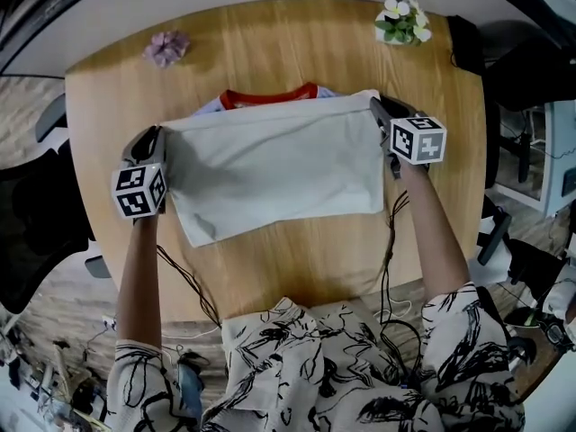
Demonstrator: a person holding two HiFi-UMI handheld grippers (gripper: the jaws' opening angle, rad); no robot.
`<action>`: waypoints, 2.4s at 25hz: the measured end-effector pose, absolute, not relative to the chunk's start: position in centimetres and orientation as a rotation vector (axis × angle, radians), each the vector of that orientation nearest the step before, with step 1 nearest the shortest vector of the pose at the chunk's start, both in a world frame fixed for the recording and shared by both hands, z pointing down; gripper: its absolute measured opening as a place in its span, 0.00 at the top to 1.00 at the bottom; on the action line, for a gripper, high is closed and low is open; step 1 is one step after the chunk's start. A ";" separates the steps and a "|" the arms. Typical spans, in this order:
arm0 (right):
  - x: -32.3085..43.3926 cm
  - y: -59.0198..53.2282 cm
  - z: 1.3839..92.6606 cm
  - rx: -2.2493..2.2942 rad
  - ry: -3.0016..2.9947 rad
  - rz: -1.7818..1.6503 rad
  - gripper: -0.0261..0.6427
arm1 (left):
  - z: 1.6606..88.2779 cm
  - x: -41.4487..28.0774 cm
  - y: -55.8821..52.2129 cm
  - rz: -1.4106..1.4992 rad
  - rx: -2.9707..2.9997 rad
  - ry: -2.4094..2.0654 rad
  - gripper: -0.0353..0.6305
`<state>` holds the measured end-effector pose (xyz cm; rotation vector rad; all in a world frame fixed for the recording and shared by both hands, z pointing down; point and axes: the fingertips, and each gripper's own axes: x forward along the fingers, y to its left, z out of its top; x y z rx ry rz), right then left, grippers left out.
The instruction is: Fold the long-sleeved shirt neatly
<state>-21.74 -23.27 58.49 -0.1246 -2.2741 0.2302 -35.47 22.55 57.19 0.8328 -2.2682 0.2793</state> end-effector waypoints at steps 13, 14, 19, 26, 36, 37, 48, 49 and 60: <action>-21.8 -20.4 55.2 -0.898 -2.031 -0.835 0.55 | 55.5 -33.0 22.1 1.379 1.544 -1.787 0.59; -21.9 -20.2 55.6 -0.924 -1.991 -0.889 0.57 | 55.8 -33.1 22.0 1.432 1.567 -1.738 0.61; -21.0 -19.8 57.8 -1.053 -1.769 -1.052 0.63 | 57.0 -32.8 21.1 1.519 1.661 -1.535 0.64; -21.6 -20.2 57.4 -1.062 -1.746 -1.076 0.88 | 57.7 -33.1 20.6 1.467 1.685 -1.466 0.92; -24.5 -22.3 58.0 -0.842 -1.932 -0.272 0.89 | 57.8 -36.5 20.1 0.891 1.474 -1.635 0.91; -24.7 -22.5 58.2 -0.815 -1.938 -0.220 0.88 | 58.2 -36.7 20.2 0.870 1.452 -1.634 0.91; -25.8 -27.5 55.5 -0.449 -2.220 0.063 0.68 | 56.0 -39.6 23.2 0.677 1.222 -1.954 0.64; -25.0 -27.9 54.6 -0.412 -2.255 0.082 0.68 | 55.0 -39.3 23.9 0.654 1.194 -2.016 0.64; -8.4 -20.7 50.7 -0.427 -2.270 0.149 0.61 | 50.8 -20.9 27.0 0.411 1.173 -2.077 0.61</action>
